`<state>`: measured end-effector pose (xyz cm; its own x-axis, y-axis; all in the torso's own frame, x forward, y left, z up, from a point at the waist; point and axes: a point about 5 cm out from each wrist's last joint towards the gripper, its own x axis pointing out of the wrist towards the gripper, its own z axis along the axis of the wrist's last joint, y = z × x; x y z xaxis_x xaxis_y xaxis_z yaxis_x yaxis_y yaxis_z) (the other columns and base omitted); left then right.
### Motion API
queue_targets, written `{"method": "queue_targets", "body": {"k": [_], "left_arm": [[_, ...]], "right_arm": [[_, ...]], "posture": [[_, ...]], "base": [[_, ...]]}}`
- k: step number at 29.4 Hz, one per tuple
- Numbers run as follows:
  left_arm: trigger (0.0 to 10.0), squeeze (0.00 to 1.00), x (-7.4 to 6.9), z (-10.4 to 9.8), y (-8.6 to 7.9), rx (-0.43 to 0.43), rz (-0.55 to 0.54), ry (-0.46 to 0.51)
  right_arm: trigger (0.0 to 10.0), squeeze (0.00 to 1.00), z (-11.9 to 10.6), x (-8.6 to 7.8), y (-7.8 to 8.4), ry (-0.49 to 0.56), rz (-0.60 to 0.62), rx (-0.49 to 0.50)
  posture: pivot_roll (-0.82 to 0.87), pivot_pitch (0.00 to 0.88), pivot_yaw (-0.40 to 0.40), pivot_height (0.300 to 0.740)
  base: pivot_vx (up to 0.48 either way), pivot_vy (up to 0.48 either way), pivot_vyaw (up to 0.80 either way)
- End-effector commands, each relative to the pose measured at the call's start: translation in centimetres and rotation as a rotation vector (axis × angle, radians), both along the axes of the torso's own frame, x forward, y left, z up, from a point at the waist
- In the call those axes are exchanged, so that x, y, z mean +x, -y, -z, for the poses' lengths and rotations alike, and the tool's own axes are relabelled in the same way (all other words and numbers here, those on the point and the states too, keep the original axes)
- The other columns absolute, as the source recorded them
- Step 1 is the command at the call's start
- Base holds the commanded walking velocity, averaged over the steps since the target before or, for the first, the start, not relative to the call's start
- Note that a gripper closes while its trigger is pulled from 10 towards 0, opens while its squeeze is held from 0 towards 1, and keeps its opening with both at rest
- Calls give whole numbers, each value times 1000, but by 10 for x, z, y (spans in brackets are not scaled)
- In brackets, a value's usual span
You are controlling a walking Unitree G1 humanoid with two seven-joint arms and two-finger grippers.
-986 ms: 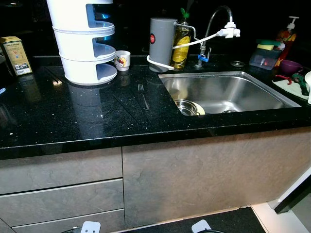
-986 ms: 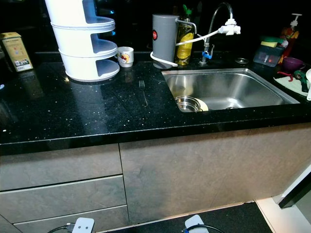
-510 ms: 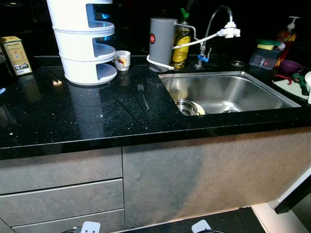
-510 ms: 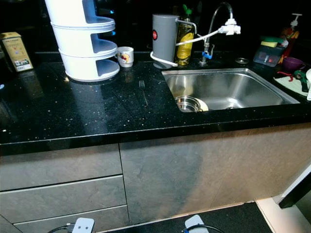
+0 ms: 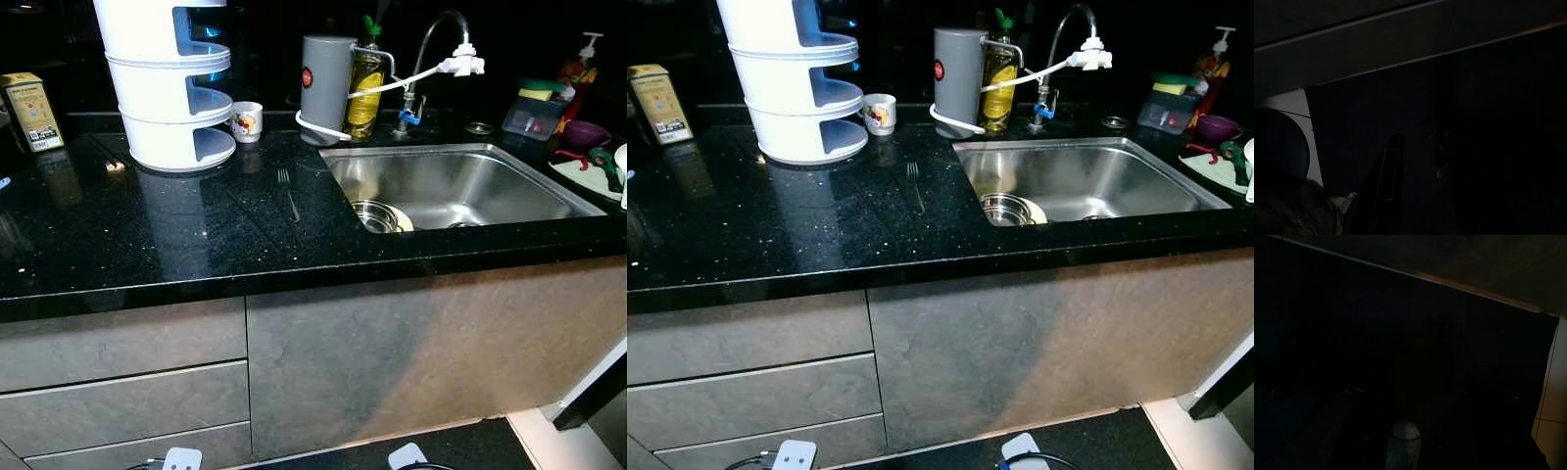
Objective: Kitchen organization
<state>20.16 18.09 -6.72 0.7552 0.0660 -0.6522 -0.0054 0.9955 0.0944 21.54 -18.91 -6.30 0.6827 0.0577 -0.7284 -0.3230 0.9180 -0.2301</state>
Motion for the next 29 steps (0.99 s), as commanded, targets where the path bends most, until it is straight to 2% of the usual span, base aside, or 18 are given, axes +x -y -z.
{"method": "queue_targets", "body": {"k": [1, 3, 4, 7, 17, 24, 29], "left_arm": [[10000, 0, -14, 8, 4, -23, 5, -50], [10000, 0, -16, 10, 5, -25, 14, -63], [10000, 0, -19, 12, 7, -10, 57, -78], [10000, 0, -21, 12, 6, 0, 65, -77], [10000, 0, -14, 9, 5, 9, 57, -57], [10000, 0, -26, 15, 9, 3, 91, -102], [10000, 0, -28, 16, 9, 9, 93, -106]], "right_arm": [[10000, 0, 7, -13, 6, -44, 16, -12], [10000, 0, 8, -14, 6, -47, 17, -12], [10000, 0, 9, -16, 6, -51, 18, -12], [10000, 0, 10, -19, 6, -56, 25, -10], [10000, 0, 13, -27, 12, -72, 52, -12], [10000, 0, 14, -26, 5, -70, 41, -2], [10000, 0, 14, -26, 3, -67, 35, 1]], "posture": [[-1, 112, -47, 740], [-1, 112, -47, 740], [1, 106, -43, 740], [6, 105, -37, 740], [19, 74, -40, 740], [12, 77, -34, 740], [9, 86, -38, 740]], "base": [[0, 0, 0], [0, 0, 0], [0, 0, 0], [0, 0, 0], [0, 0, 0], [0, 0, 0], [0, 0, 0]]}}
